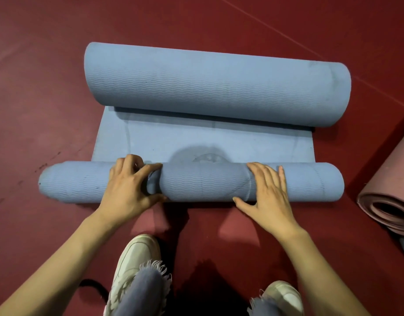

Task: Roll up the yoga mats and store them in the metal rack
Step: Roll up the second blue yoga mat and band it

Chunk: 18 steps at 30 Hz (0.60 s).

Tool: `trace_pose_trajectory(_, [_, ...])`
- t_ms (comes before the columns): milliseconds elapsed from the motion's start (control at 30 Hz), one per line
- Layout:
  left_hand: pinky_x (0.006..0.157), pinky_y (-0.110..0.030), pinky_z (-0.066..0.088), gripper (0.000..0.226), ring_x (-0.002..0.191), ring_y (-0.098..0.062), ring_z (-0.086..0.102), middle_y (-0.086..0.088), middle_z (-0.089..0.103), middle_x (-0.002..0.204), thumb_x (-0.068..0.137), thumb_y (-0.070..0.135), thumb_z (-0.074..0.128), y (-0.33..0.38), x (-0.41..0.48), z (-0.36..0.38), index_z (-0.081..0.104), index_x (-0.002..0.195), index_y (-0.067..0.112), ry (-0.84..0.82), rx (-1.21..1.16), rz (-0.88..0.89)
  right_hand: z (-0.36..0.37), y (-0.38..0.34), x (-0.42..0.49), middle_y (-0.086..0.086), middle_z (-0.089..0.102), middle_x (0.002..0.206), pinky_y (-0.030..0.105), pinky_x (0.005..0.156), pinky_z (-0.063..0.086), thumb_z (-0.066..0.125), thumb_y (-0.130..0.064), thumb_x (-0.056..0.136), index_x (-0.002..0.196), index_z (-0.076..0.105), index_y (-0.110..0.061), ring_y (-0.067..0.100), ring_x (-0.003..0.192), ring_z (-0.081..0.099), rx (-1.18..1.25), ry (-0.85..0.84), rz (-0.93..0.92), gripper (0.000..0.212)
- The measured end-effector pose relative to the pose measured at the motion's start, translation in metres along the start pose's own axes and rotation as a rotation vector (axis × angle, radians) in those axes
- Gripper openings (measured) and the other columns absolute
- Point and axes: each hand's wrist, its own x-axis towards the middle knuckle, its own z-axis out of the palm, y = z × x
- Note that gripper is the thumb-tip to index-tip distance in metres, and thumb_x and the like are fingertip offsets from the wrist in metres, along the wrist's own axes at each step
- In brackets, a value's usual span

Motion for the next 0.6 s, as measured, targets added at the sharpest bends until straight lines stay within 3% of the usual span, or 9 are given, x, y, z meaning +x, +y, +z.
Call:
trace_pose_trajectory(167, [0.086, -0.047, 0.036, 0.083, 0.090, -0.029, 0.047, -0.008, 0.050, 0.098, 0.064, 0.071, 0.049, 0.003, -0.001, -0.001, 0.053, 0.129, 0.019, 0.006, 0.132, 0.034, 0.003, -0.001, 0.002, 0.007, 0.045, 0.133, 0.050, 0.115, 0.002, 0.048, -0.054, 0.074, 0.121, 0.040, -0.028, 0.022, 0.130, 0.032, 0.019, -0.010, -0.042, 0.054])
trace_pose_trajectory(233, [0.084, -0.047, 0.039, 0.076, 0.092, -0.029, 0.046, -0.009, 0.051, 0.100, 0.066, 0.069, 0.050, 0.004, -0.005, 0.000, 0.051, 0.124, 0.019, 0.020, 0.101, 0.013, 0.005, 0.000, 0.003, 0.008, 0.043, 0.135, 0.052, 0.114, 0.003, 0.049, -0.053, 0.075, 0.120, 0.042, -0.028, 0.023, 0.131, 0.030, 0.033, 0.004, -0.048, 0.052])
trace_pose_trajectory(433, [0.087, -0.044, 0.042, 0.061, 0.097, -0.030, 0.047, -0.009, 0.053, 0.107, 0.073, 0.060, 0.054, 0.003, -0.005, 0.001, 0.061, 0.110, 0.012, 0.048, 0.025, 0.036, 0.013, -0.003, -0.005, 0.014, 0.032, 0.131, 0.064, 0.109, 0.013, 0.045, -0.047, 0.085, 0.133, 0.044, -0.027, 0.032, 0.126, 0.029, -0.030, 0.115, -0.011, 0.052])
trace_pose_trajectory(600, [0.092, -0.050, 0.036, 0.053, 0.102, -0.031, 0.045, -0.007, 0.055, 0.112, 0.080, 0.054, 0.051, 0.004, -0.004, 0.007, 0.065, 0.113, 0.015, 0.105, 0.090, 0.007, 0.011, 0.001, 0.004, 0.011, 0.041, 0.125, 0.062, 0.110, 0.015, 0.042, -0.049, 0.088, 0.138, 0.041, -0.024, 0.028, 0.121, 0.038, -0.063, 0.094, -0.011, 0.056])
